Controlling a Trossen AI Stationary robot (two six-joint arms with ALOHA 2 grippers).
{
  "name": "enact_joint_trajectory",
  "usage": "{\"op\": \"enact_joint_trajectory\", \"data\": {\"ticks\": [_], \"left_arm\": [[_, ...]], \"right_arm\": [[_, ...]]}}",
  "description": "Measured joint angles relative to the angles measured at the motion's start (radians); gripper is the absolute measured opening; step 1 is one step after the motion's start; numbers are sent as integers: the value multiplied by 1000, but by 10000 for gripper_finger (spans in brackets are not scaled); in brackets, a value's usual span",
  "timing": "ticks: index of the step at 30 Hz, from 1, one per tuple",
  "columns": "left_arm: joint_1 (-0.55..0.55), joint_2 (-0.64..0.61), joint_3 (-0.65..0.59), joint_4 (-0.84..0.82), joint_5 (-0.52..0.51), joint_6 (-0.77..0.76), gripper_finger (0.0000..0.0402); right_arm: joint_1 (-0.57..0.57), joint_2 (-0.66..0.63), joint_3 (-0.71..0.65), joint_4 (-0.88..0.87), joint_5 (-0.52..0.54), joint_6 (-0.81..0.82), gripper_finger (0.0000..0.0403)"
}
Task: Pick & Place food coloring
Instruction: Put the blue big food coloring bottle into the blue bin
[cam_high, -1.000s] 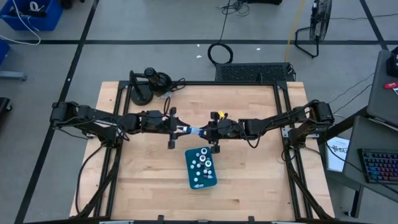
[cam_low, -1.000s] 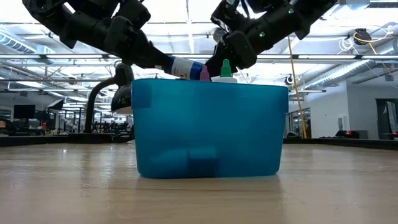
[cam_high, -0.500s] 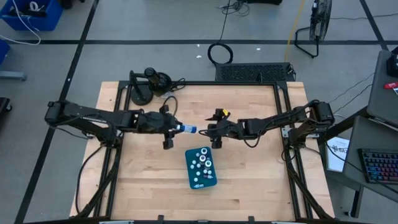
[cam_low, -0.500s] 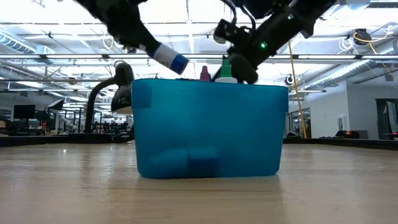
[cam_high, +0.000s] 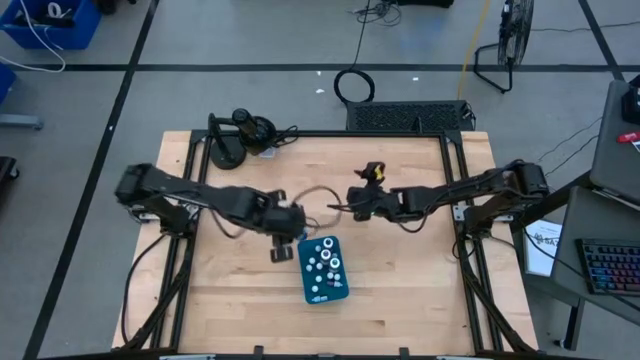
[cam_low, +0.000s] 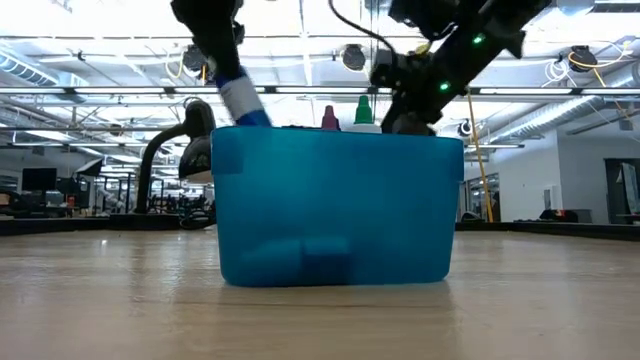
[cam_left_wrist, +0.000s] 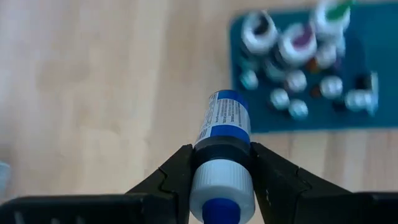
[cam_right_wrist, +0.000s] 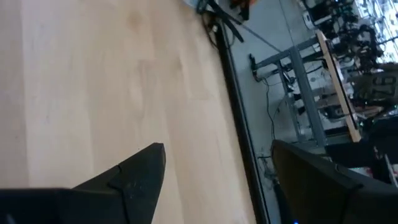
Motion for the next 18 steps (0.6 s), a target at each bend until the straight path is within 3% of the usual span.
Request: {"op": "enact_joint_trajectory", "data": {"ticks": [6,13,18], "left_arm": [[-33,157,99,-10,73,28,135],[-46,228,133,-43,108,-3,135],[-37,252,126,-55,107,-22,135]], "right_arm": [[-18,-147,-79,-1,-5,62,278],[-23,-324,-179,38,-15,104,278],[-23,-416,-255,131,-146,87,277]]}}
